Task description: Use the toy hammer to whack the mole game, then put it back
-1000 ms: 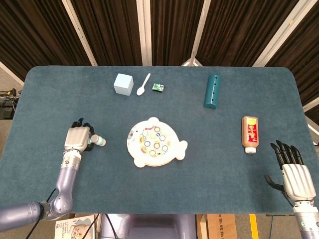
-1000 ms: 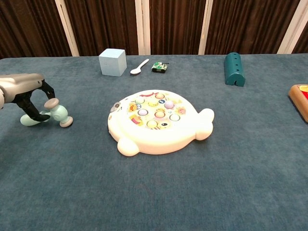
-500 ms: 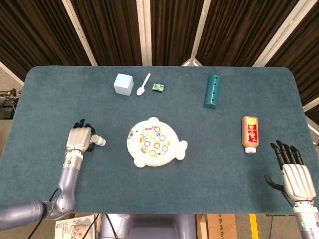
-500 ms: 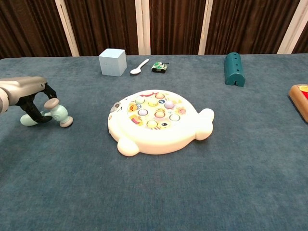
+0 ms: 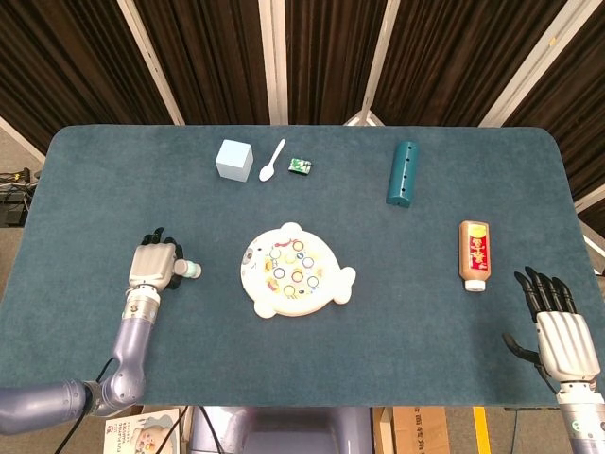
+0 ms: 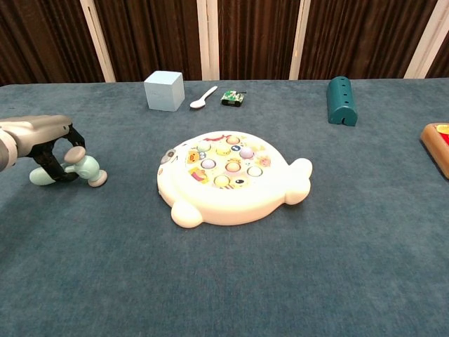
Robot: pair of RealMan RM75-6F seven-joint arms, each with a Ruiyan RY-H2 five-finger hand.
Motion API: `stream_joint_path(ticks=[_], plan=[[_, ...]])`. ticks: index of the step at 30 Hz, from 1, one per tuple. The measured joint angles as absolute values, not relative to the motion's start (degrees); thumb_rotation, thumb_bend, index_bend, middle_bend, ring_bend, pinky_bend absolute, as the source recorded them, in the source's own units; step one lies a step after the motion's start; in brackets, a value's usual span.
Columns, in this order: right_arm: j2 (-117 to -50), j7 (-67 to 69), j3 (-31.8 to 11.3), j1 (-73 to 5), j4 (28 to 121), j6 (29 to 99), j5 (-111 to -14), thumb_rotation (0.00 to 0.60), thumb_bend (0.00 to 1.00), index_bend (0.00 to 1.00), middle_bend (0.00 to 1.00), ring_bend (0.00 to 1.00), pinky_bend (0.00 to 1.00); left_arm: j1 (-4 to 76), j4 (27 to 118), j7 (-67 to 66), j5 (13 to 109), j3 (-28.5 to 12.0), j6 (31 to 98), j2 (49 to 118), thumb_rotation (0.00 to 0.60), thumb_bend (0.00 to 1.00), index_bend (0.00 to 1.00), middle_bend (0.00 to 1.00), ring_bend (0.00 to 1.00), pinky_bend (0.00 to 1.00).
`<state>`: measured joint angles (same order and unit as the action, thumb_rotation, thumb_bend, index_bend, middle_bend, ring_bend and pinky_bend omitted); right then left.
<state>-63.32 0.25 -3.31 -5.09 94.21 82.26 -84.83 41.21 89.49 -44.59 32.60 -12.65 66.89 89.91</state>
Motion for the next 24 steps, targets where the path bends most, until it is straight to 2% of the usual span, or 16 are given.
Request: stream_joint_path(ticks=[4,14,24], plan=[[-63.3,0.2,-3.3,-5.1,94.2,82.3,-84.9,0.600,0.25,0.00,0.00,0.00,0.00,41.2,89.7,-44.2,32.8,-12.6,66.9,89.7,0.600,0.59,0.56,0.27,0.07,0.15],[-63.3,-0.1,-3.2,-5.0,94.3,82.6,-85.1,0.600,0.25,0.00,0.00,0.00,0.00,41.0,91.5,-42.2,34.3,-12.4,66.8,88.2,0.600,0.66,0.57,0.36,0.22,0.35],[-63.4,-0.3,-3.2,-5.0,94.3,82.6,-85.1,0.600,0.25,0.00,0.00,0.00,0.00,40.8,92.2,-40.9,35.5,-12.0,66.5,87.4,0.600,0.69,0.59,0.41,0.30,0.41]])
